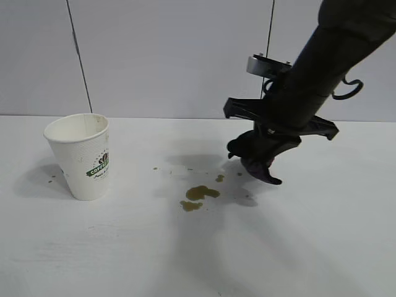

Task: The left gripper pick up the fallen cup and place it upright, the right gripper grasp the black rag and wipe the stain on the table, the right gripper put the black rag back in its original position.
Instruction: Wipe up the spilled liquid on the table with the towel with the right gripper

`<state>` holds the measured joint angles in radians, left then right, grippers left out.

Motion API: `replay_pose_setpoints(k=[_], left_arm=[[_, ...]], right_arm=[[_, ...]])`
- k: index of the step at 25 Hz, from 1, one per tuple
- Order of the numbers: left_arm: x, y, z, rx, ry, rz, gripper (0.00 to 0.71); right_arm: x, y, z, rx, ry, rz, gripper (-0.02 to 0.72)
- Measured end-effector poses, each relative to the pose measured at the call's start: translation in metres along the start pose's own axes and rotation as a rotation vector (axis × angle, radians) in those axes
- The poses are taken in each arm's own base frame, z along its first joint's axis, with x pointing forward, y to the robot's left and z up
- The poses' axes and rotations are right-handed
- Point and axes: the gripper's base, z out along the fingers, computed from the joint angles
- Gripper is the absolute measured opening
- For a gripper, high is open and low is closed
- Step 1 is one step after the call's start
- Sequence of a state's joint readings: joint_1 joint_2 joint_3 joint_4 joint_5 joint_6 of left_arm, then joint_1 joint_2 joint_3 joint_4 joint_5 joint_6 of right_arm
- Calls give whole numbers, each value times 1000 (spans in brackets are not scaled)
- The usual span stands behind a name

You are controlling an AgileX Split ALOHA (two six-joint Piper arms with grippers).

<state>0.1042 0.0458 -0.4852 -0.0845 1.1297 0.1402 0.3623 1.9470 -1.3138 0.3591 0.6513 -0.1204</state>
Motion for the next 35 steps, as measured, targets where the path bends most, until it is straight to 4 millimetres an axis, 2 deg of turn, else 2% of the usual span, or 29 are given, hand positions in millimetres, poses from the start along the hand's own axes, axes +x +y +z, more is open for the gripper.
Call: replay_pose_setpoints(k=[3, 6, 11, 14, 18, 25, 35], left_arm=[[0, 0, 0, 0, 0, 0, 633], [0, 0, 0, -1, 0, 0, 633], [0, 0, 0, -1, 0, 0, 633], [0, 0, 0, -1, 0, 0, 633], [0, 0, 0, -1, 0, 0, 633], [0, 0, 0, -1, 0, 0, 633], [0, 0, 0, -1, 0, 0, 632]], right_arm=[[2, 34, 4, -39, -24, -61, 43], [6, 59, 8, -63, -53, -104, 43], [10, 81, 21, -83, -90, -142, 43], [19, 84, 45, -80, -47, -135, 43], [27, 79, 71, -64, 5, -116, 43], [26, 70, 72, -41, 40, -97, 43], [-4, -3, 44, 117, 158, -30, 43]])
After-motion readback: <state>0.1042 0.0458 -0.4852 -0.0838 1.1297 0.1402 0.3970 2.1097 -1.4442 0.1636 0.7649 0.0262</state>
